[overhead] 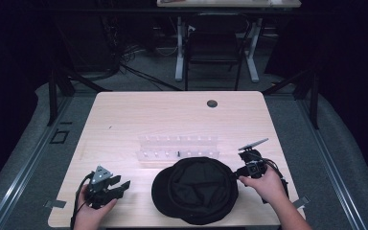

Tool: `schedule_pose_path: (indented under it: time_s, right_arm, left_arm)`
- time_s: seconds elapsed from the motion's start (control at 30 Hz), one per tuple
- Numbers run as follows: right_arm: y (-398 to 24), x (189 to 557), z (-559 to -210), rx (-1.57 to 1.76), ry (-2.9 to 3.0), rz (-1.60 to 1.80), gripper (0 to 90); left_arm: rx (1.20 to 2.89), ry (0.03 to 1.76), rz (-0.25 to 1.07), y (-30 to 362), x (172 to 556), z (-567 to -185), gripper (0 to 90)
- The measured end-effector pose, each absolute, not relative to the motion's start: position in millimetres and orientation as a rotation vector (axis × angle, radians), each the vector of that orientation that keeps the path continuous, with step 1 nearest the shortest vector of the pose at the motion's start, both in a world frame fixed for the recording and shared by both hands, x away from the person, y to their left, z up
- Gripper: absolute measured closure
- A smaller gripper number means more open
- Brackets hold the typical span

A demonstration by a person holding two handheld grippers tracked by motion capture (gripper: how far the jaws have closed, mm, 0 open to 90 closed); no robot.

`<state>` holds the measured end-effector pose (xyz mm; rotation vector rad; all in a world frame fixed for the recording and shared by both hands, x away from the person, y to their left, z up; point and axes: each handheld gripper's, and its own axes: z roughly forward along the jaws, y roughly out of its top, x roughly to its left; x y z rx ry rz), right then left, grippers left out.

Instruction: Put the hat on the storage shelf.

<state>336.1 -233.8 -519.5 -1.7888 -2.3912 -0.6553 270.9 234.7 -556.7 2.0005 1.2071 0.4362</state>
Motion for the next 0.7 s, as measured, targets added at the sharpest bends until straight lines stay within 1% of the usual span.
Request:
schedule_pose_path:
  time_s: [0.07,0.1,0.23,0.27,0.33,0.4,0.5,0.6,0.7]
  right_arm:
    - [-230,337,-522,-1.794,-2.373,-0.670,72.2]
    - [-231,338,-521,-1.742,-2.406,-0.604,73.3]
    - [-227,341,-523,-1.723,-2.421,-0.543,73.9]
    - [-230,345,-521,-1.646,-2.460,-0.438,73.9]
    - [-227,344,-527,-1.722,-2.394,-0.524,73.9]
    - [-230,348,-525,-1.665,-2.423,-0.444,74.1]
    - [-227,346,-531,-1.734,-2.366,-0.515,74.6]
    - [-227,349,-530,-1.695,-2.379,-0.461,75.6]
    - [-227,350,-531,-1.720,-2.362,-0.466,73.6]
  left_arm:
    - [2.000,1.207,0.436,234,271,-557,52.8]
    - [2.001,1.205,0.433,234,271,-557,52.7]
    - [2.002,1.204,0.430,234,271,-558,52.7]
    - [2.003,1.204,0.429,233,271,-558,52.6]
    - [2.009,1.204,0.428,233,271,-558,52.6]
    - [2.010,1.204,0.426,233,271,-558,52.6]
    - [2.015,1.202,0.421,233,271,-558,52.5]
    - [2.019,1.198,0.428,232,271,-558,52.5]
    - [2.022,1.196,0.426,232,271,-559,52.5]
